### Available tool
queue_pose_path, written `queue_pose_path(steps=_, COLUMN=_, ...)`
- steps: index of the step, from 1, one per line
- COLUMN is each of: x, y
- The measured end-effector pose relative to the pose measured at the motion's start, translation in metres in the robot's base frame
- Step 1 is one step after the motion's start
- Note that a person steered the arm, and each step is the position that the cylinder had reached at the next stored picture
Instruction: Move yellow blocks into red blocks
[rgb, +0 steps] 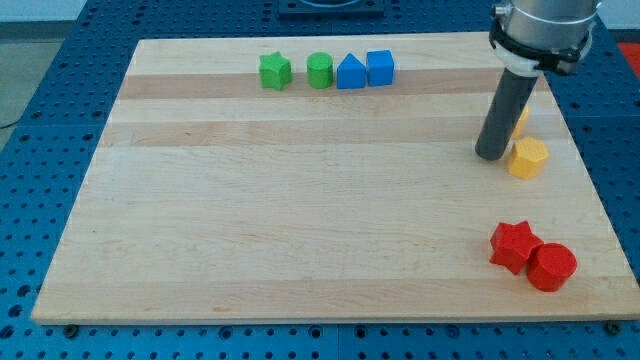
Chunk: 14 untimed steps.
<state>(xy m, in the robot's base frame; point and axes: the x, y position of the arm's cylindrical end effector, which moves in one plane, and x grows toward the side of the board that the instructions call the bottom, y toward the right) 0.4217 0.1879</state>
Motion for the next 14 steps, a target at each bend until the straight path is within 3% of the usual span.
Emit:
queue_pose_path(steps=2, x=-0.018, y=0.009)
queue_pose_path(steps=4, x=0.001, y=0.047)
queue_pose_path(steps=10, x=0.111, y=0.059)
queue_pose_path(steps=12, x=0.106, y=0.058)
queue_pose_path(steps=13, x=0.078, y=0.038)
queue_pose_path(steps=14, x=0.066, y=0.071)
